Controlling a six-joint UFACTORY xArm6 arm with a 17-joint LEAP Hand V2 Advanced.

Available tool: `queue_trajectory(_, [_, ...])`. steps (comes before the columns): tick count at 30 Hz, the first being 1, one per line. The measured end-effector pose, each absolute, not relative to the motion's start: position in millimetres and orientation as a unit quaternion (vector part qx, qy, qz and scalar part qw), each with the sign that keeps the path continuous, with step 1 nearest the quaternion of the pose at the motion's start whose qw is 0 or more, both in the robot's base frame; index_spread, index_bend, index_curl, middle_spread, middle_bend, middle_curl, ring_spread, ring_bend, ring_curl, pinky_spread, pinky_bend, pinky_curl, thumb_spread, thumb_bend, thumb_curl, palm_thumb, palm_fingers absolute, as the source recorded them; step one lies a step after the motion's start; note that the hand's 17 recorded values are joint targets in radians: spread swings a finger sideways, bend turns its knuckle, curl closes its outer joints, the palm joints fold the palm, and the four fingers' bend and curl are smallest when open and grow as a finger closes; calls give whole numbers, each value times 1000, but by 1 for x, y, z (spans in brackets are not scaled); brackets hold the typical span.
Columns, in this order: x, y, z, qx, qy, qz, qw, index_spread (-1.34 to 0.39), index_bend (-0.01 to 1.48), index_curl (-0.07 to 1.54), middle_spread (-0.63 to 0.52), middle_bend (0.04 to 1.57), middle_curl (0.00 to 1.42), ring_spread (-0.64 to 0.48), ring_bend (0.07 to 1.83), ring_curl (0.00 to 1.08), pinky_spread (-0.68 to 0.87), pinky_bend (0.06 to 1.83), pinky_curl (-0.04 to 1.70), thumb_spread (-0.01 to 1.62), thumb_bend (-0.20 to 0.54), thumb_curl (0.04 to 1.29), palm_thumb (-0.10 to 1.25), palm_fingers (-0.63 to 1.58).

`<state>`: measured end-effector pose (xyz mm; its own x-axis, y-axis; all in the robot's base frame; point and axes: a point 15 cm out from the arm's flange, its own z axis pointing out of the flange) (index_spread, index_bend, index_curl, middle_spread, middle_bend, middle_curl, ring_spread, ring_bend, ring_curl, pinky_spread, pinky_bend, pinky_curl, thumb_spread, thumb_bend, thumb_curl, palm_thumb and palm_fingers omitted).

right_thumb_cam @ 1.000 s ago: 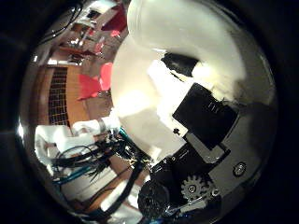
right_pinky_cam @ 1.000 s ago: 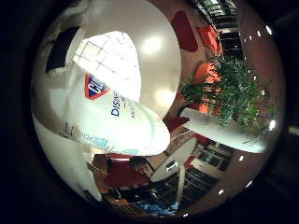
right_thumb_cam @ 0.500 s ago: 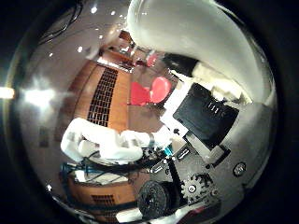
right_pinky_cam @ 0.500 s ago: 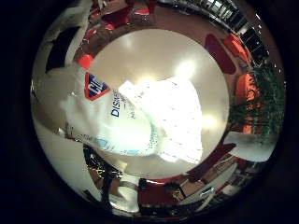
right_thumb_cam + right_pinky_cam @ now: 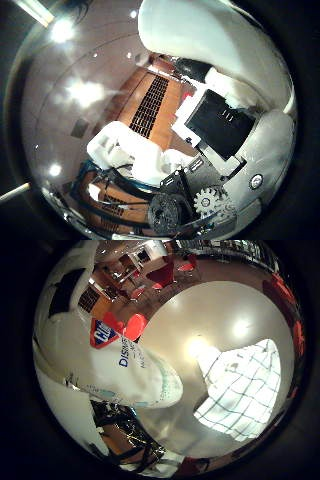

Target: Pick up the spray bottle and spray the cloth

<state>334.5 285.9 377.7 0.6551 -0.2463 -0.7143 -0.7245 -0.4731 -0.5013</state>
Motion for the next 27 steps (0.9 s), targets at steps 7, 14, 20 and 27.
queue_trajectory(7, [319, 276, 349, -803, 290, 293, 430, -200, 1182, 726, -97, 1382, 651, -158, 1498, 598, -192, 1024, 1354, 900, -16, 816, 1005, 1179])
queue_trajectory(14, [322, 258, 331, -798, 299, 290, 435, -200, 1182, 726, -97, 1382, 651, -158, 1498, 597, -189, 1020, 1363, 896, -15, 819, 1004, 1180])
queue_trajectory(20, [312, 249, 301, -799, 292, 294, 435, -191, 1185, 732, -97, 1382, 651, -159, 1498, 597, -188, 1018, 1367, 886, -16, 825, 1000, 1180])
queue_trajectory(27, [320, 250, 294, -785, 293, 301, 455, -184, 1179, 735, -98, 1381, 653, -158, 1489, 597, -195, 1014, 1344, 885, -22, 822, 959, 1181])
